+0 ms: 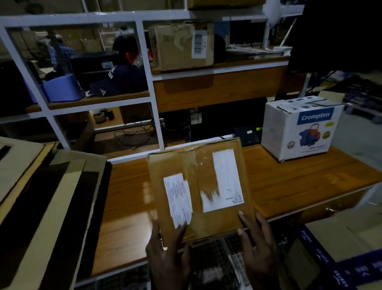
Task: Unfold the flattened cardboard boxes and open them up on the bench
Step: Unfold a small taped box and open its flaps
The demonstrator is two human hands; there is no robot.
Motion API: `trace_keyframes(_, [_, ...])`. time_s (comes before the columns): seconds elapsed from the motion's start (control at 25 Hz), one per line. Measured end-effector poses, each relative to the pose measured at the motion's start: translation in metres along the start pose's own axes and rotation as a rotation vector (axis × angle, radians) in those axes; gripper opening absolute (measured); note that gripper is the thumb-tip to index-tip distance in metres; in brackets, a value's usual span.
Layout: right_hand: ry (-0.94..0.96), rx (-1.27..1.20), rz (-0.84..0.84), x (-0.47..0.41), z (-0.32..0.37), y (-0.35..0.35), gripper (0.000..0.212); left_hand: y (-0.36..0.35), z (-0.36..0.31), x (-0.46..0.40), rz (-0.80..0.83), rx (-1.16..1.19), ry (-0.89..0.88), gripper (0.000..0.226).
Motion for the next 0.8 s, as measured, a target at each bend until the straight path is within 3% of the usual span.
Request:
trace_keyframes(0.04, [0.084,-0.022,-0.018,-0.011,0.025,0.001,0.041,0.004,-0.001,-0.01,-0.025,0.02,-0.024,0.069])
trace_keyframes(0.2, [-0.047,-0.062,-0.131,-0.062,0.038,0.016,0.017,0.02,-0.019,-0.048,-0.125,0.166,0.026,0.041])
trace_keyframes(0.36, [0.04,-0.054,-0.211,-0.087,0.058,0.025,0.024,0.023,-0.03,-0.073,-0.163,0.313,0.032,0.031])
trace_keyframes(0.6, [0.05,-0.1,-0.258,-0.13,0.068,0.022,0.026,0.012,-0.035,-0.11,-0.209,0.267,0.048,0.036])
trace_keyframes(0.8, [0.076,-0.214,-0.167,-0.155,0.06,-0.009,0.05,-0.02,-0.031,-0.115,-0.165,0.166,-0.022,0.052])
Point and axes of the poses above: each hand's wrist, its own x-axis away from the middle knuckle, its own y-axis out of the back of the hand, z = x × y, the point moved 10 cm from there along -x, towards the middle knuckle, and after that the axes turned 9 degrees about x, right-handed, at the moved point
